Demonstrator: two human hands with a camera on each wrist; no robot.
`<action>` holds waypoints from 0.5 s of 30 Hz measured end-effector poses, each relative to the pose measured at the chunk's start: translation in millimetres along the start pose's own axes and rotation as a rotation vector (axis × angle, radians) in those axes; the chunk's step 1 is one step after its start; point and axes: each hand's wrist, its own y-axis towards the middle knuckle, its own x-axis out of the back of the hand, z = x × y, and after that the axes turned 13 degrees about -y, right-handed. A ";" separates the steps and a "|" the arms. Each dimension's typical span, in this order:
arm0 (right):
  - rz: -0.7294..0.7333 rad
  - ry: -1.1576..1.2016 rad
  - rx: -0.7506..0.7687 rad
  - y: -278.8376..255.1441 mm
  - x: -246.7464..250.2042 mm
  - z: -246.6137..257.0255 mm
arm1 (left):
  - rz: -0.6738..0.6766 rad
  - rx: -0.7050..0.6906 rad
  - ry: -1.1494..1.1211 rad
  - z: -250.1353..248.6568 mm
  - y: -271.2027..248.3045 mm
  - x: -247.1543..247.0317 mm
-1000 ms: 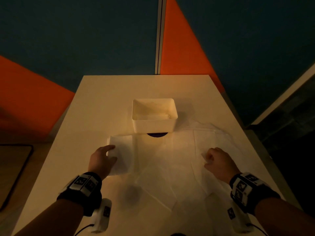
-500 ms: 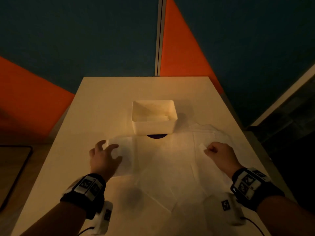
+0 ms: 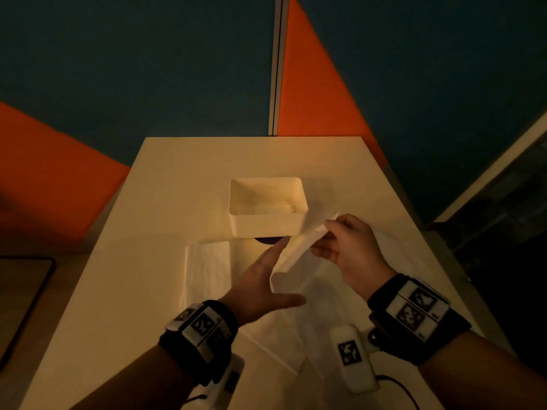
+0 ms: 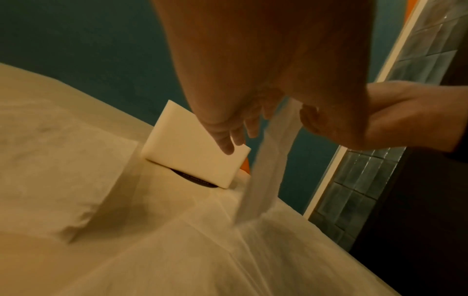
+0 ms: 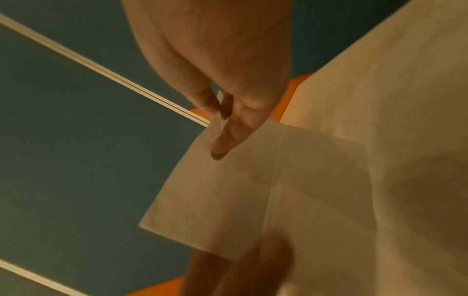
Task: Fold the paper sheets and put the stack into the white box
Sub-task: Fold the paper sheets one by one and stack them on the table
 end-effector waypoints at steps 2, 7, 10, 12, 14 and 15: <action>0.034 0.072 -0.003 -3.0 -4.0 5.0 | -0.109 -0.031 -0.074 -0.2 3.8 -0.3; 0.053 0.023 0.083 -2.2 0.2 13.7 | -0.363 0.039 -0.505 -11.0 6.0 14.7; 0.002 -0.254 0.150 7.3 10.4 6.4 | -0.323 0.189 -0.796 -22.8 6.0 28.6; 0.027 -0.358 0.155 10.6 16.1 -0.5 | -0.275 0.201 -0.887 -28.7 5.6 36.1; 0.123 -0.386 0.101 11.1 20.6 -6.6 | -0.214 0.211 -0.923 -33.4 5.2 41.7; 0.196 -0.368 0.067 9.9 22.2 -9.1 | -0.187 0.218 -0.928 -34.5 5.0 44.0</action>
